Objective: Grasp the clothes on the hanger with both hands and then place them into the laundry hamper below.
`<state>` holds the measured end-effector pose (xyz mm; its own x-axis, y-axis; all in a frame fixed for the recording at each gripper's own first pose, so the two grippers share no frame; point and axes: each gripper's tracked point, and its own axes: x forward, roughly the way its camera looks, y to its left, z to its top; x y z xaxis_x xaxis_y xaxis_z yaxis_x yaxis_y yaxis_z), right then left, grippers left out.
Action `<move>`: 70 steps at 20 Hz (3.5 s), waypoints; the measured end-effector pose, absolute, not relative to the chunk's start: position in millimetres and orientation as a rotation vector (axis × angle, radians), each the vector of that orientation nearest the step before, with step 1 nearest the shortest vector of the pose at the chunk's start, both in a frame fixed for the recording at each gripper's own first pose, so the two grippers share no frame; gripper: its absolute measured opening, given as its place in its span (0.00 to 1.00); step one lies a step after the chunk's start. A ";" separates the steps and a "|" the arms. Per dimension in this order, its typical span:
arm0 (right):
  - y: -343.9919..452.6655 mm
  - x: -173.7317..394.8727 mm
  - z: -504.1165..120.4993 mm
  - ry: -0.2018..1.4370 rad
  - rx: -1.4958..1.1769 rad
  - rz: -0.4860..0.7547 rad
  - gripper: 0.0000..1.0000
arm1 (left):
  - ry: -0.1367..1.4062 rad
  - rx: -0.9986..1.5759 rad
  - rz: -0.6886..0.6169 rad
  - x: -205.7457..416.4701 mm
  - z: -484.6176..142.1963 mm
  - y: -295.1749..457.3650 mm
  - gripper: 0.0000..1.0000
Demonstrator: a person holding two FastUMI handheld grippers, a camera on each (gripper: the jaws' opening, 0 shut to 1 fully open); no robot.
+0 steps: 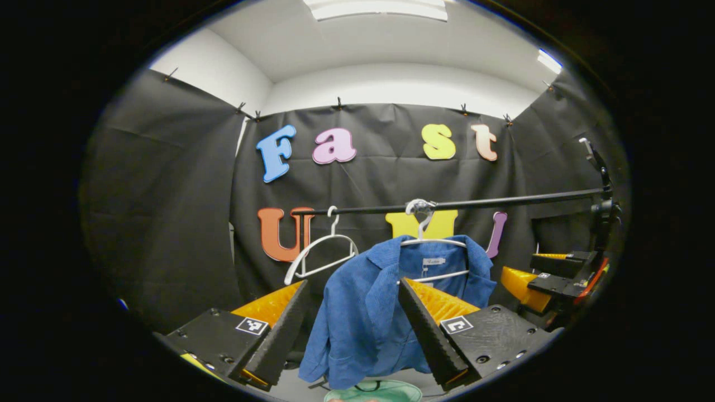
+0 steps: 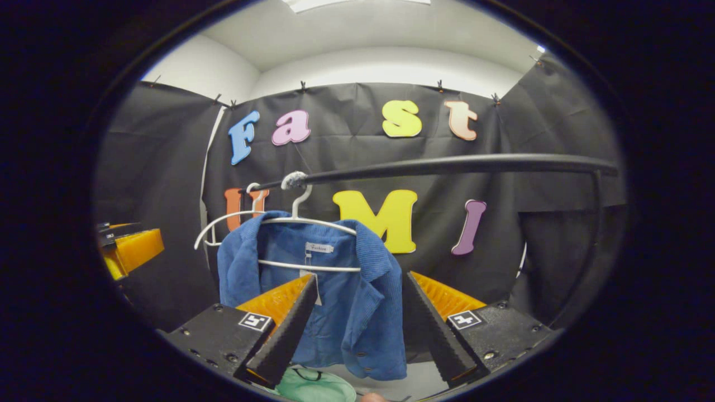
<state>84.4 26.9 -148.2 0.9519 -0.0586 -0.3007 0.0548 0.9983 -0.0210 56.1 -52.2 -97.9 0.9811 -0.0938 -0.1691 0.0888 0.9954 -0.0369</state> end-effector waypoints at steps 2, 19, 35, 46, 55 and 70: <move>27.3 93.2 -168.1 0.346 0.000 -0.068 0.99 | 0.199 -0.041 -0.109 66.3 -115.0 -59.4 0.96; 0.0 180.8 -275.4 0.506 0.062 -0.156 0.92 | 0.356 -0.041 -0.153 151.5 -233.7 -110.6 1.00; -27.7 185.7 -271.5 0.455 0.087 -0.207 0.17 | 0.371 -0.086 -0.124 181.3 -247.2 -112.7 0.12; -36.1 178.0 -260.8 0.409 -0.007 -0.230 0.08 | 0.380 -0.091 -0.086 171.2 -230.1 -85.9 0.03; -11.6 179.2 -279.3 0.524 0.244 -0.089 0.07 | 0.371 -0.121 -0.093 171.6 -205.7 -64.6 0.03; -53.3 209.6 -240.6 0.504 0.701 -0.006 0.06 | 0.391 -0.229 -0.148 207.8 -160.9 -14.7 0.03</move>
